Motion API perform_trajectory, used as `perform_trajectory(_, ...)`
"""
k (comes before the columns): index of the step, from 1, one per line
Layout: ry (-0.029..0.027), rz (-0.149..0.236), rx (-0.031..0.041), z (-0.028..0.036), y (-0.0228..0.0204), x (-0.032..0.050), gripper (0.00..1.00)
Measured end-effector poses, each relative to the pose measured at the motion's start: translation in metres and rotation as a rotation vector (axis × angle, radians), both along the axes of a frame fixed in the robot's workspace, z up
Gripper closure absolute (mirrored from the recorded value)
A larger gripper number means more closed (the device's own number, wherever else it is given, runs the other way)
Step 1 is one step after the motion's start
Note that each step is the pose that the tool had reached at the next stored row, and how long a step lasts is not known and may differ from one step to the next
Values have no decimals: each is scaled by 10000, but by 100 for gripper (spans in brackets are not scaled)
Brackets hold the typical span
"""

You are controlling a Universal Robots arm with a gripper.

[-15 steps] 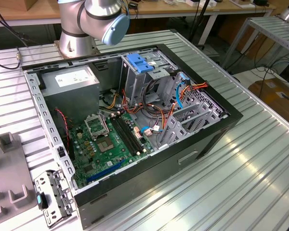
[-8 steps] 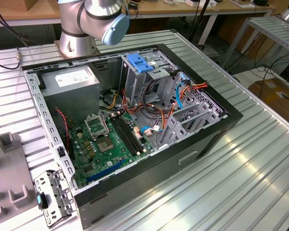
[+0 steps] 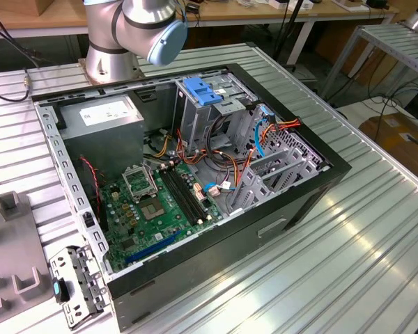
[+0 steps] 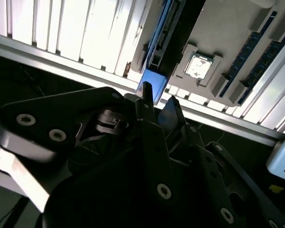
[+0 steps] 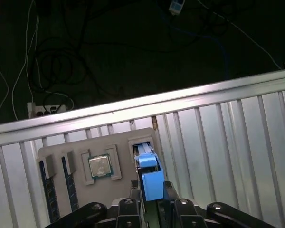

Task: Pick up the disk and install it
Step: 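Pick up the disk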

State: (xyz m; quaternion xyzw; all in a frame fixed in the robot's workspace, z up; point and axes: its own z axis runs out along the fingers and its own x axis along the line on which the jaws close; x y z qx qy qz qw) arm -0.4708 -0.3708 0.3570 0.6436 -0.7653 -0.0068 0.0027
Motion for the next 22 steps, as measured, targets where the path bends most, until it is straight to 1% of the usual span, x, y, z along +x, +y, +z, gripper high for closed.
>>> perform_trajectory(1,-1,259,-16,-10,0,0,67)
perform_trajectory(2,-3,418,-25,-18,-1,0,66)
perform_trajectory(3,-6,491,-33,-25,0,0,66)
perform_trajectory(4,-10,516,-41,-34,0,0,60)
perform_trajectory(5,-14,522,-48,-45,0,0,60)
perform_trajectory(7,-26,551,-72,-96,0,0,60)
perform_trajectory(11,-26,556,-109,-182,8,8,60)
perform_trajectory(13,-25,561,-116,-214,12,9,60)
perform_trajectory(18,-25,567,-117,-238,16,9,60)
perform_trajectory(22,-26,570,-116,-264,35,9,60)
